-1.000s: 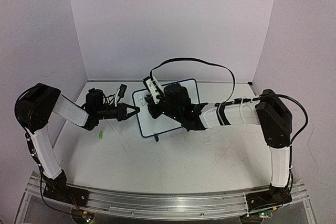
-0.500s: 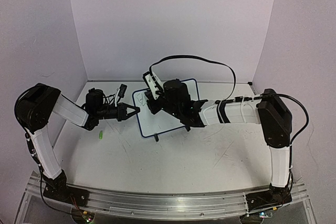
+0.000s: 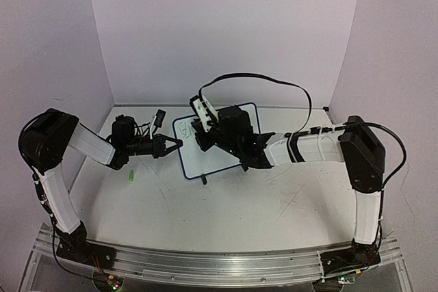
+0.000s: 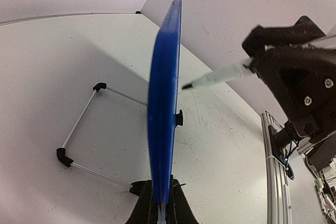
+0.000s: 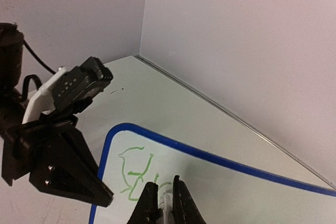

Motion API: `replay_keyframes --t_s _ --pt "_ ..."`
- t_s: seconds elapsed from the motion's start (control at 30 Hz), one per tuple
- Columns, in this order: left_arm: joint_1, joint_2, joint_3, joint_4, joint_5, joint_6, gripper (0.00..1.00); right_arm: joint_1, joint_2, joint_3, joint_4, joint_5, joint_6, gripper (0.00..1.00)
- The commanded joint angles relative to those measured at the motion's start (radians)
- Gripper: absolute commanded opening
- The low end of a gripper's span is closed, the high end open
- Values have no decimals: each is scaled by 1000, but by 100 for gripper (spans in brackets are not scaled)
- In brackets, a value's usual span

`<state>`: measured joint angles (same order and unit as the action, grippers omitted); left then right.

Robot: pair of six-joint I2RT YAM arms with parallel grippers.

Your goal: Write a sentence on the whiteboard

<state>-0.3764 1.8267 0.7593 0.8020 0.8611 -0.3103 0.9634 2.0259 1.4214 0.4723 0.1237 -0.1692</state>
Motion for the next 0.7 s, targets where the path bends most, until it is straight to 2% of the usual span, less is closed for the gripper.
replay_keyframes --t_s 0.0,0.67 --pt "-4 -17 17 -42 -41 55 0 -5 -149 -102 107 -72 27 0" --pt "-4 -32 18 -69 -58 87 0 -36 -79 -28 58 -42 37 0"
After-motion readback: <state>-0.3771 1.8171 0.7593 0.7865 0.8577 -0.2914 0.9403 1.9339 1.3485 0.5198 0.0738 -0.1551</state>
